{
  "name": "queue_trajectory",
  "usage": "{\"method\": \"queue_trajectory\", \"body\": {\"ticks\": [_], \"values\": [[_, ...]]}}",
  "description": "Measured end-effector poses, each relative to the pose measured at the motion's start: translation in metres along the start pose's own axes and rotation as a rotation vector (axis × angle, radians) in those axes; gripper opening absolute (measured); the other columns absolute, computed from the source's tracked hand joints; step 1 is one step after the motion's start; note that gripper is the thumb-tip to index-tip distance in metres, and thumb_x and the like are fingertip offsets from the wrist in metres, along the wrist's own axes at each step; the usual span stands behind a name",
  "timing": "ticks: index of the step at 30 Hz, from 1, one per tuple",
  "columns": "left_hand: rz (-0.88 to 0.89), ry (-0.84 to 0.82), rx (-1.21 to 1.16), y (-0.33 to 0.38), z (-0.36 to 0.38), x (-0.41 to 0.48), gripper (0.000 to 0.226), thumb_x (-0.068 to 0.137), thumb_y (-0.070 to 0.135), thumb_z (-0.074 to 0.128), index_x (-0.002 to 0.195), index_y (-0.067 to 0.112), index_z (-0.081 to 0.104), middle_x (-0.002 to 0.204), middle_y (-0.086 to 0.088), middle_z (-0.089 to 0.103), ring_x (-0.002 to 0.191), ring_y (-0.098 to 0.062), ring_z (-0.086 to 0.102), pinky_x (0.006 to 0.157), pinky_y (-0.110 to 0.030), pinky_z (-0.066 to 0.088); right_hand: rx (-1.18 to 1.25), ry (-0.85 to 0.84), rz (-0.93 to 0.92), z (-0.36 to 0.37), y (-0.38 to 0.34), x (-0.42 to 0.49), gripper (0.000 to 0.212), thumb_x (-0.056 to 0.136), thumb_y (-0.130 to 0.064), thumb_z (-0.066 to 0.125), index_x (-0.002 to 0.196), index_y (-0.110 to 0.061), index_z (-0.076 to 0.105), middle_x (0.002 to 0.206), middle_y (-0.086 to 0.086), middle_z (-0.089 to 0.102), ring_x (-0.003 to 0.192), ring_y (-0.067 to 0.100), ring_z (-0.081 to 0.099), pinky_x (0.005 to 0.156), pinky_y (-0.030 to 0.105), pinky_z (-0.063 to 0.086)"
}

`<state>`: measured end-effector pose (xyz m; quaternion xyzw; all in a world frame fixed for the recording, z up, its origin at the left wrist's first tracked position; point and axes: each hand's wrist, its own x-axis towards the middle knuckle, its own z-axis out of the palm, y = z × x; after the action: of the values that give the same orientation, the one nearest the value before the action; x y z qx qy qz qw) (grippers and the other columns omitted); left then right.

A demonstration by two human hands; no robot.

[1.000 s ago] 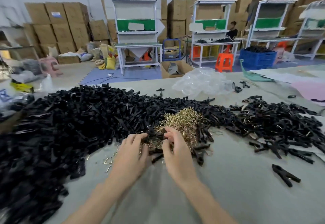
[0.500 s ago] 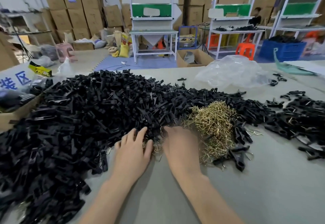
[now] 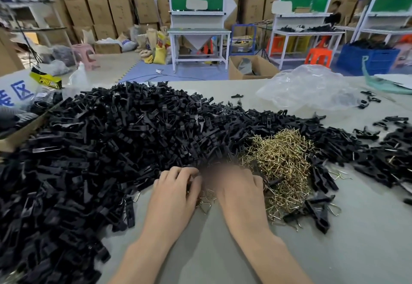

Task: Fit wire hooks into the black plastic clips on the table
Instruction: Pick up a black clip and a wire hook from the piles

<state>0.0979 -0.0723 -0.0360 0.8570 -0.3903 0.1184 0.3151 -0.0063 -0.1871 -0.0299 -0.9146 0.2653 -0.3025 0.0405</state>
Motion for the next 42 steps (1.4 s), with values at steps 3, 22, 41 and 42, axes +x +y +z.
{"method": "queue_trajectory", "body": {"ticks": [3, 22, 41, 42], "values": [[-0.038, 0.049, -0.185, 0.0, -0.004, 0.0, 0.034, 0.099, 0.05, 0.037, 0.109, 0.032, 0.063, 0.105, 0.023, 0.056, 0.101, -0.003, 0.05, 0.092, -0.031, 0.044, 0.021, -0.028, -0.006, -0.004, 0.001, -0.001, 0.034, 0.094, -0.027, 0.065, 0.128, -0.026, 0.062, 0.103, -0.006, 0.064, 0.093, 0.019, 0.061, 0.083, 0.037, 0.047], [-0.106, 0.151, -0.504, 0.015, -0.02, -0.006, 0.003, 0.093, 0.039, 0.057, 0.094, 0.042, 0.058, 0.096, 0.02, 0.063, 0.093, -0.002, 0.06, 0.074, -0.005, 0.041, 1.217, -0.288, 0.309, -0.015, -0.01, 0.0, 0.013, 0.093, -0.038, 0.07, 0.104, -0.039, 0.064, 0.101, -0.007, 0.074, 0.091, 0.015, 0.071, 0.086, 0.046, 0.058], [-0.316, -0.029, -0.896, 0.037, -0.027, -0.011, 0.022, 0.098, 0.016, 0.059, 0.115, 0.028, 0.068, 0.098, 0.004, 0.075, 0.089, -0.013, 0.07, 0.081, -0.025, 0.056, 1.483, -0.326, 0.342, -0.022, -0.001, 0.01, 0.017, 0.089, -0.012, 0.075, 0.1, -0.026, 0.074, 0.094, 0.001, 0.077, 0.089, 0.015, 0.075, 0.076, 0.025, 0.059], [-0.317, -0.04, -0.901, 0.037, -0.027, -0.011, 0.023, 0.098, 0.016, 0.059, 0.114, 0.028, 0.069, 0.097, 0.003, 0.075, 0.087, -0.013, 0.069, 0.079, -0.025, 0.056, 1.498, -0.328, 0.342, -0.022, 0.0, 0.01, 0.017, 0.089, -0.012, 0.075, 0.098, -0.027, 0.075, 0.093, 0.001, 0.077, 0.089, 0.015, 0.075, 0.078, 0.026, 0.059]]}}
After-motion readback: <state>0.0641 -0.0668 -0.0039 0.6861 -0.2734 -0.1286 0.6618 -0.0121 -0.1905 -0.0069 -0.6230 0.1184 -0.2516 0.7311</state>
